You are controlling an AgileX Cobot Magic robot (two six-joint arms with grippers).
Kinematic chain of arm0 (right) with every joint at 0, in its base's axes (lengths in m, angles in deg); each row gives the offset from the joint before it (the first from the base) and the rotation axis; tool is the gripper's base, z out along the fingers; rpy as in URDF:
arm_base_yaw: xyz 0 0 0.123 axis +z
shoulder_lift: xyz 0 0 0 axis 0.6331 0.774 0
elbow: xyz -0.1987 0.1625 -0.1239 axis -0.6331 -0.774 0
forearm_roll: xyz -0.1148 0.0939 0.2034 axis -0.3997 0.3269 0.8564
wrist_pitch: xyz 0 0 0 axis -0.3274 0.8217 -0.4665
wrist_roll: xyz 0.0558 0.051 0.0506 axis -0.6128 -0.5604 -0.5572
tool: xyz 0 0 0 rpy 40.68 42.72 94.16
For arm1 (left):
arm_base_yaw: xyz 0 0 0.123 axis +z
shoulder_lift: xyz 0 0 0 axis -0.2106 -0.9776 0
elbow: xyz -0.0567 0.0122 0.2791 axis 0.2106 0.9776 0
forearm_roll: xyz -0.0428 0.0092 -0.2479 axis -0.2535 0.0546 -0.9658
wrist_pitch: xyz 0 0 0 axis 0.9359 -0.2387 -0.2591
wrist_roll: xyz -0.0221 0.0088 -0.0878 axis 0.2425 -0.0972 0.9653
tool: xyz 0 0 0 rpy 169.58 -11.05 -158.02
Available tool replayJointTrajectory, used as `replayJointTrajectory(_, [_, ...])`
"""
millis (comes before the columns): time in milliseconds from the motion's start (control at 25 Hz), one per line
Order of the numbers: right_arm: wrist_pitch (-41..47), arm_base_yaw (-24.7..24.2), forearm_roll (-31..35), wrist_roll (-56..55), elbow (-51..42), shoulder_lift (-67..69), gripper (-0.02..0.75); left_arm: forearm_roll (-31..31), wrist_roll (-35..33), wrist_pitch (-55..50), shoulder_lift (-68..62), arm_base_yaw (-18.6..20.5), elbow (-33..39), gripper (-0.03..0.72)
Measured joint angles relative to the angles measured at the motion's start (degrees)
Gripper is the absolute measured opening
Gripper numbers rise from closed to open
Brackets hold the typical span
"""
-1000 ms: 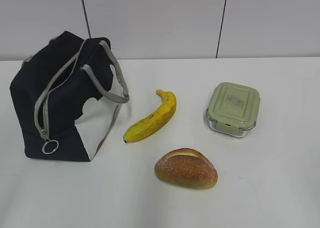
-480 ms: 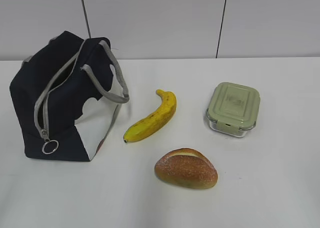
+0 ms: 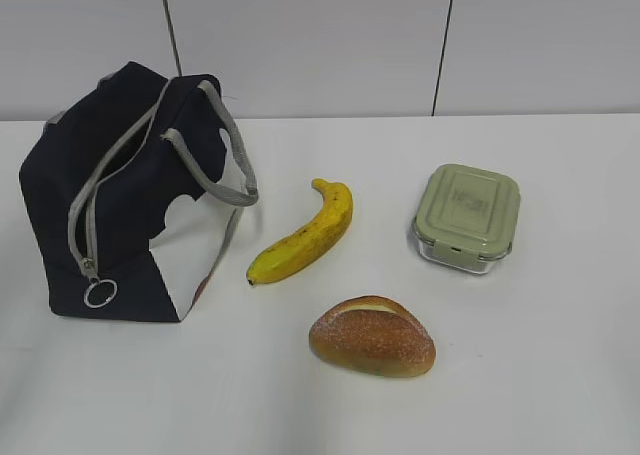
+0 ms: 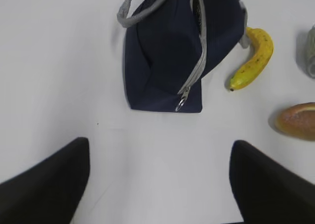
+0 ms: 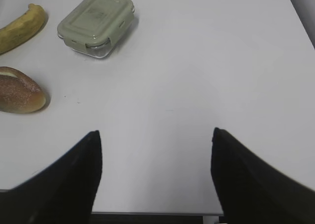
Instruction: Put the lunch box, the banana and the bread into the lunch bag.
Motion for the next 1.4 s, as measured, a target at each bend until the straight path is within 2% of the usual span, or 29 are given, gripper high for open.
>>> replayJointTrajectory(200, [0.0, 0.0, 0.0, 0.0, 0.0, 0.0, 0.512, -3.4, -2.4, 1.4, -15.9, 0.0, -9.8, 0.524])
replayJointTrajectory(400, [0.0, 0.0, 0.0, 0.0, 0.0, 0.0, 0.512, -8.5, -5.8, 0.2, -31.9, 0.0, -21.4, 0.513])
replayJointTrajectory(640, [0.0, 0.0, 0.0, 0.0, 0.0, 0.0, 0.512, -10.0, -7.2, -6.6, -50.9, -0.1, -37.5, 0.511])
replayJointTrajectory(800, [0.0, 0.0, 0.0, 0.0, 0.0, 0.0, 0.512, -10.0, -7.5, -8.6, -61.1, -2.3, -46.0, 0.511])
replayJointTrajectory(1080, [0.0, 0.0, 0.0, 0.0, 0.0, 0.0, 0.512, -5.9, -7.7, -10.9, -74.0, -5.9, -55.1, 0.491])
replayJointTrajectory(1400, [0.0, 0.0, 0.0, 0.0, 0.0, 0.0, 0.511, -3.0, -7.7, -11.4, -79.1, -6.0, -56.5, 0.461])
